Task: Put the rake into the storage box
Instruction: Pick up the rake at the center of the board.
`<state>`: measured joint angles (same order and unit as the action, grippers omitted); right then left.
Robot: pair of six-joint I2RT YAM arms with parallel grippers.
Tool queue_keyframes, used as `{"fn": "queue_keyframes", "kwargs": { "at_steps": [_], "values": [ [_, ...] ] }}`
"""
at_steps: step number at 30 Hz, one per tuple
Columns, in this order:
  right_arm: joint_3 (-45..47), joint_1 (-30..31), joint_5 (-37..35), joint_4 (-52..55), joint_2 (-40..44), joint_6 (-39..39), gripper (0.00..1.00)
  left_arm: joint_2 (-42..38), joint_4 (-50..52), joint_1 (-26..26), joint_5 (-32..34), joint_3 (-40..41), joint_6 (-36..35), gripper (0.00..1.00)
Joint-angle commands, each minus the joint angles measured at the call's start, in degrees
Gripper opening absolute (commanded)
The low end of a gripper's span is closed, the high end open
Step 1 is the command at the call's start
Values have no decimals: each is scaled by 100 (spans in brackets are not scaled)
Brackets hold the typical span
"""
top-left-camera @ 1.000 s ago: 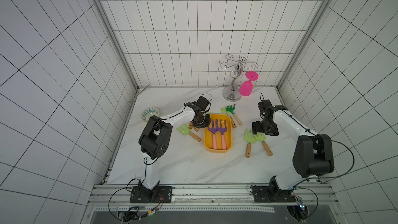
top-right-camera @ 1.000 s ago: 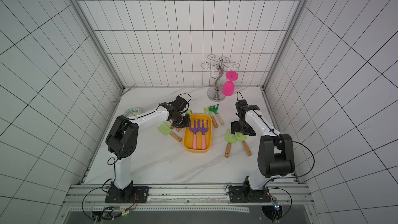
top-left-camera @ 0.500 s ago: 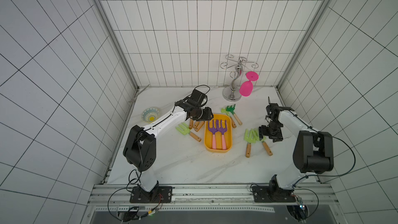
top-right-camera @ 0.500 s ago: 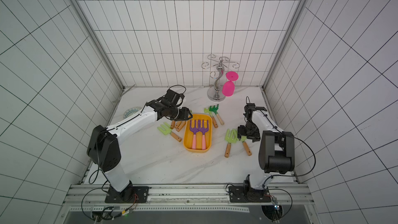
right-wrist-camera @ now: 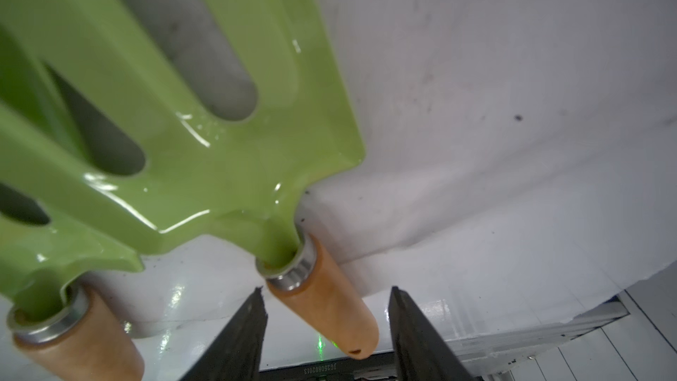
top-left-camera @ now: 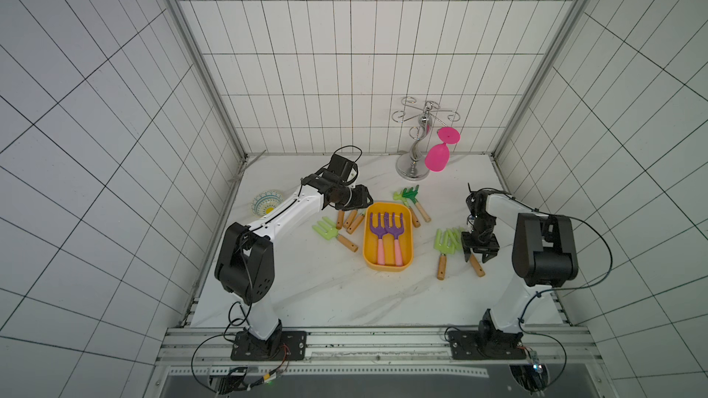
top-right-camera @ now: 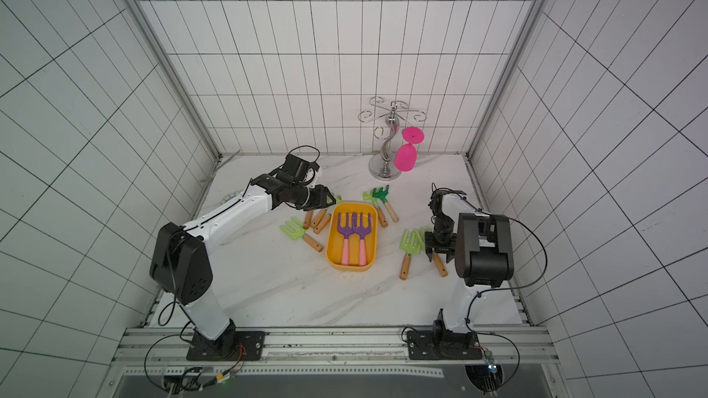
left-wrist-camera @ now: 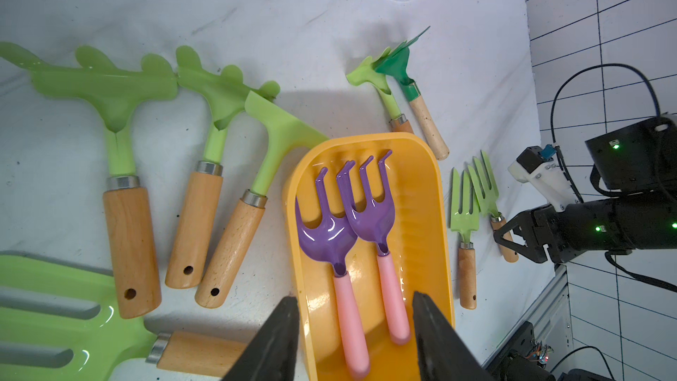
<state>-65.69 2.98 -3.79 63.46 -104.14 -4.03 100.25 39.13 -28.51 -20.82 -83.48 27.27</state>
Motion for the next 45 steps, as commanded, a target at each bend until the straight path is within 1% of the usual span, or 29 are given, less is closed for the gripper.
{"fn": "queue_keyframes", "kwargs": {
  "at_steps": [1,4,8,12,18,21,24,27,29,33,34,37,41,43,45],
  "values": [
    [-231,26,-179,82,-184,52,52,-187,-123,63,-67,64,-108,52],
    [-348,43,-195,65,-380,86,46,-206,-143,94,-63,86,-108,52],
    [-400,122,-75,-164,-539,165,41,-264,-140,100,24,130,-133,53],
    [-441,249,-113,-260,-652,211,36,-322,-151,95,124,153,-135,53],
    [-456,419,-68,-440,-593,121,22,-322,-13,66,144,37,-98,53],
    [-530,520,-90,-335,-237,13,19,-430,71,25,158,25,-164,54],
    [-643,572,-139,-159,366,-71,19,-526,120,-19,1,33,-270,54],
    [-802,582,10,-37,1029,-119,18,-667,23,-71,-366,109,-285,55],
    [-945,595,345,-35,1438,-201,18,-830,-332,-82,-832,349,-201,54],
    [-1049,758,1142,-227,2037,-409,17,-1197,-932,-281,-1281,783,-112,55],
    [-986,835,1334,-372,2215,-475,17,-1307,-1189,-348,-1514,944,-110,55],
    [-632,1045,2458,-1155,2717,-771,18,-1564,-2199,-476,-2235,1540,308,55],
    [-64,1248,4081,-2652,3158,-1671,19,-1767,-3482,-715,-2708,2140,985,56],
    [110,1471,4599,-3140,3257,-1911,19,-1852,-4010,-842,-2747,2419,1182,57],
    [259,1676,4846,-3435,3364,-1997,19,-1924,-4508,-938,-2771,2653,1285,57]
  ]
}}
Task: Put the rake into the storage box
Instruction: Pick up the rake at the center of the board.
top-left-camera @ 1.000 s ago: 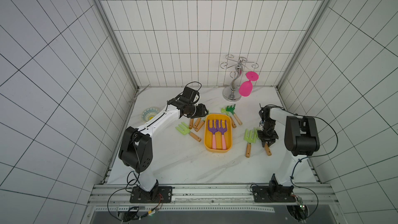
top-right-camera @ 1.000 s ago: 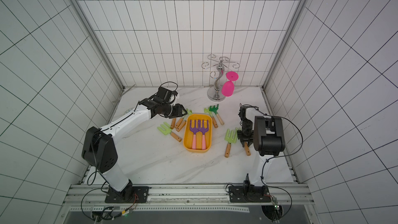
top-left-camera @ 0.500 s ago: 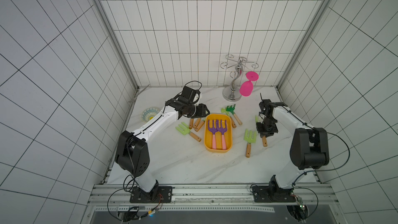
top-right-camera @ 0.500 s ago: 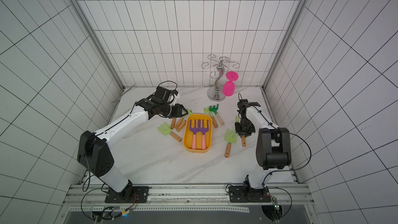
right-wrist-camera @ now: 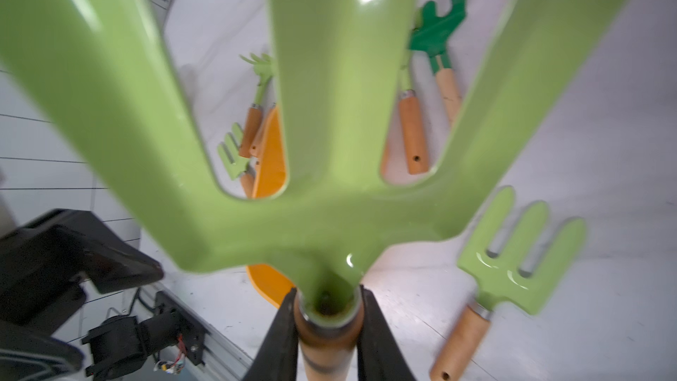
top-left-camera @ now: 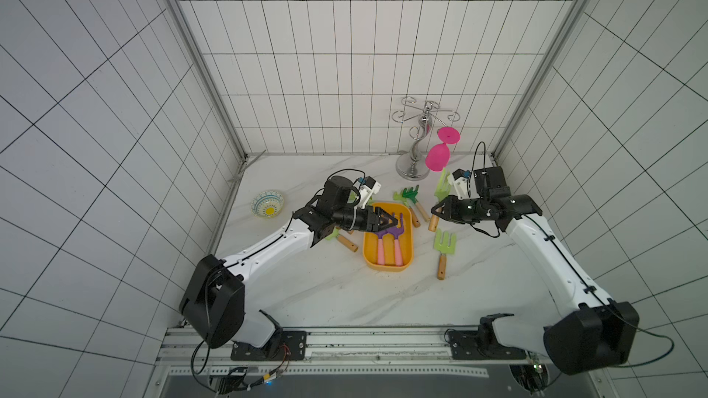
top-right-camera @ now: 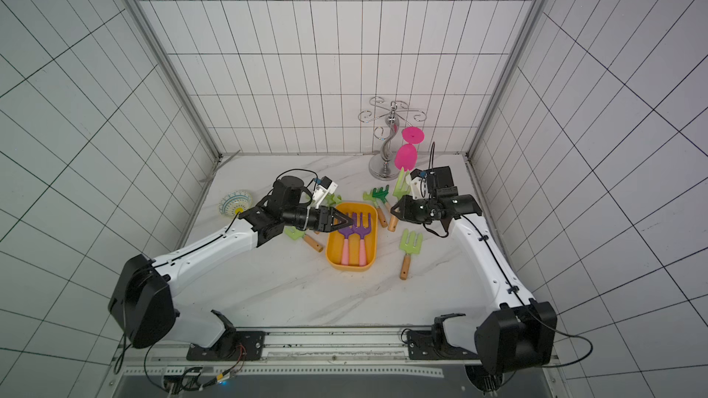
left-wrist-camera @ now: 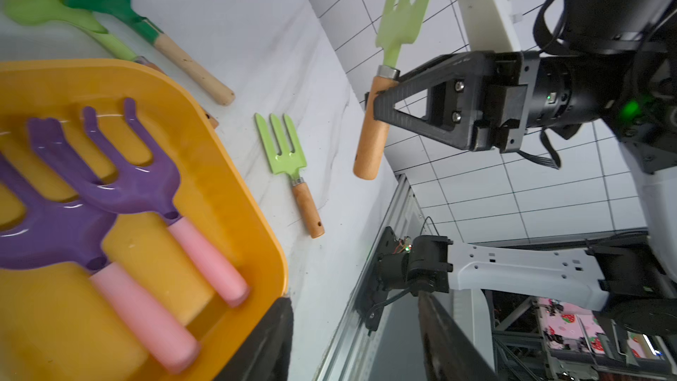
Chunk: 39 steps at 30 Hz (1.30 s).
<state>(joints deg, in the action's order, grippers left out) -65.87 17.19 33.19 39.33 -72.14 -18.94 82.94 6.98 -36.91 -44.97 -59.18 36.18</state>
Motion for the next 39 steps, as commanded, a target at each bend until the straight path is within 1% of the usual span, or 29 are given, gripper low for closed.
{"fn": "queue_keyframes", "kwargs": {
  "at_steps": [1,2,4,6,7,10,14,18,21,27,28,29,32,33,35,37,39],
  "values": [
    [379,333,1408,-1221,202,-582,20,-230,-1522,-115,-375,368,454,58],
    [493,397,1729,-1465,239,-709,20,-279,-1804,-124,-393,515,548,58],
    [653,526,2076,-1802,340,-930,21,-391,-2234,-148,-373,759,686,59],
    [793,644,2277,-2041,493,-1006,21,-490,-2316,-204,-350,863,623,60],
    [841,683,2372,-2099,576,-1002,21,-527,-2187,-251,-329,849,506,60],
    [963,771,2485,-2208,759,-1030,21,-586,-1911,-421,-280,789,276,60],
    [1108,914,2565,-2416,824,-1185,21,-537,-1909,-629,-293,759,282,59],
    [1120,1096,2639,-2606,813,-1313,21,-541,-1977,-748,-195,759,327,55],
    [1111,1146,2647,-2597,783,-1240,21,-618,-2014,-756,-73,775,334,47],
    [1124,1181,2666,-2583,631,-1196,23,-704,-1998,-756,185,863,329,16],
    [1128,1186,2660,-2553,629,-1155,25,-711,-1991,-755,223,871,339,13],
    [1121,1188,2613,-2481,631,-1090,31,-724,-1969,-761,298,885,345,10],
    [945,1173,2302,-1873,664,-609,57,-811,-1684,-775,655,892,255,7],
    [887,1156,2175,-1700,693,-462,63,-830,-1506,-783,796,878,194,6],
    [800,1053,1674,-1298,815,-218,75,-888,-893,-800,1269,785,35,4],
    [809,839,966,-1016,1014,-124,81,-862,-84,-877,1935,571,-165,4],
    [893,442,238,-733,1208,-142,84,-732,848,-1022,2749,237,-331,5]
  ]
}}
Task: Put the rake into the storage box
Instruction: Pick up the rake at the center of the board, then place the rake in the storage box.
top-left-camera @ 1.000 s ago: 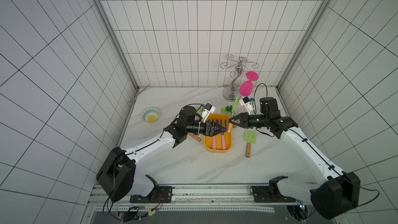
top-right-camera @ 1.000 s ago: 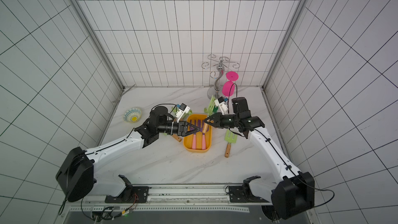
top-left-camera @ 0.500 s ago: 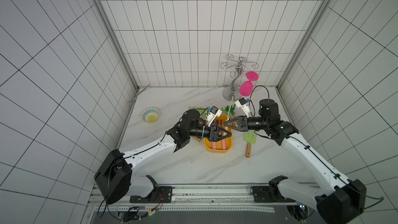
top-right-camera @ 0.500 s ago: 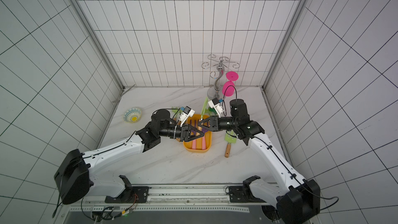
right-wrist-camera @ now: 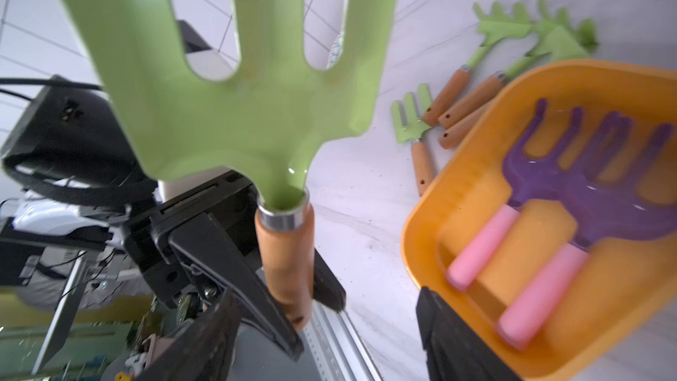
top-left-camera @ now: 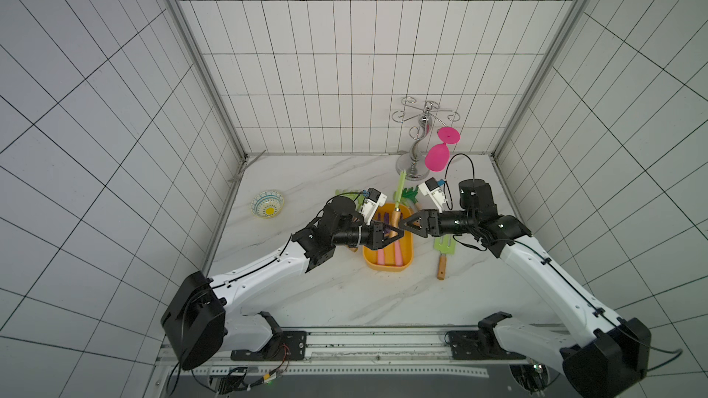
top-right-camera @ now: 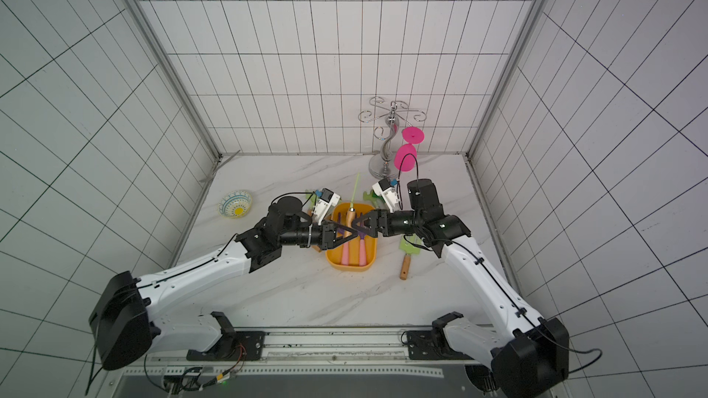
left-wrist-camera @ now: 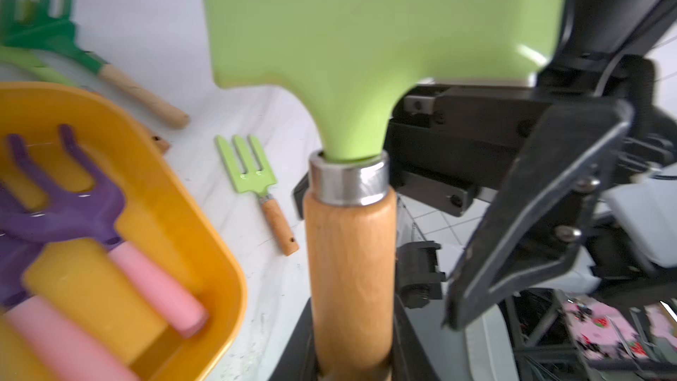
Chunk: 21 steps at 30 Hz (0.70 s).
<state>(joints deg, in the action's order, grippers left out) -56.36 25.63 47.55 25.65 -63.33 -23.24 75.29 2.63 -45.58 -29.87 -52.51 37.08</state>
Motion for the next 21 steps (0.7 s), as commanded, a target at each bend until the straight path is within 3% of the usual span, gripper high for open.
{"fn": "queue_keyframes", "kwargs": {
  "at_steps": [1,5,8,13,21],
  "values": [
    [-25,-655,-1595,838,397,273,84,173,1719,-237,1626,-620,-459,5],
    [88,-1336,-2947,1470,386,322,84,962,3175,-502,2842,-1470,-168,6],
    [121,-1480,-3241,1601,247,443,84,1680,3993,-556,3262,-2070,208,6],
    [177,-1494,-3264,1590,142,426,84,2445,4631,-669,3562,-2790,439,7],
    [238,-1500,-3566,1601,161,510,84,3377,5303,-671,3511,-3323,618,7]
  ]
}}
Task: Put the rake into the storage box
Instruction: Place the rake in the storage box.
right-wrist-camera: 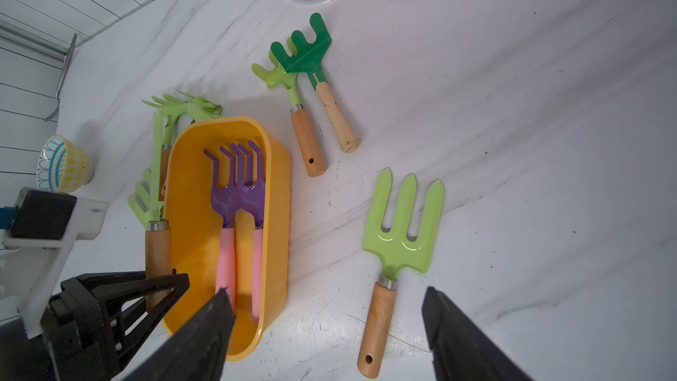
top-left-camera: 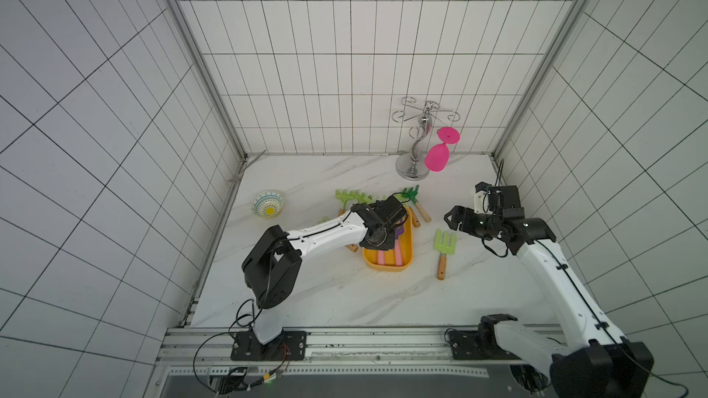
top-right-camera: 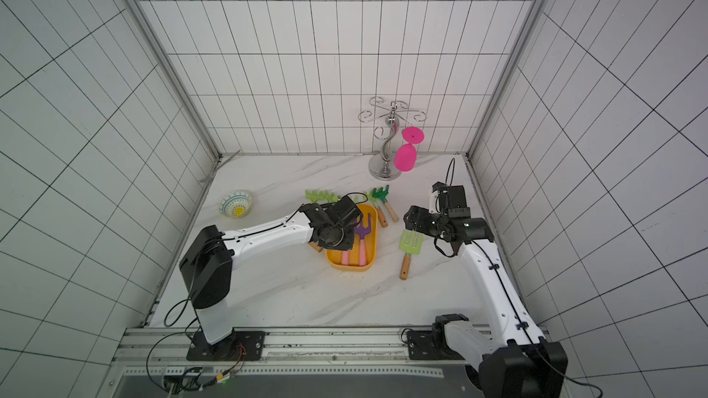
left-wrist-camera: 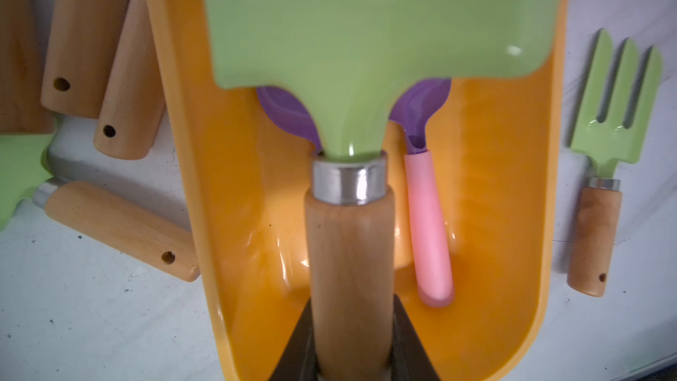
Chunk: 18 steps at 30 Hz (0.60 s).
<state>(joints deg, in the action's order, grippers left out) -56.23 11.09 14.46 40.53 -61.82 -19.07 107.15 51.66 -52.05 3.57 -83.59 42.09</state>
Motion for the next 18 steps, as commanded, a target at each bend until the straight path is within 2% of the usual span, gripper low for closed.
{"fn": "queue_keyframes", "kwargs": {
  "at_steps": [1,13,18],
  "values": [
    [251,-50,-261,113,12,88,84,250,408,-24,118,-239,124,8],
    [554,-48,-255,96,-31,-18,84,982,524,96,-563,-644,113,15],
    [714,-40,-517,113,-243,-139,84,969,530,178,-547,-689,228,23]
  ]
}}
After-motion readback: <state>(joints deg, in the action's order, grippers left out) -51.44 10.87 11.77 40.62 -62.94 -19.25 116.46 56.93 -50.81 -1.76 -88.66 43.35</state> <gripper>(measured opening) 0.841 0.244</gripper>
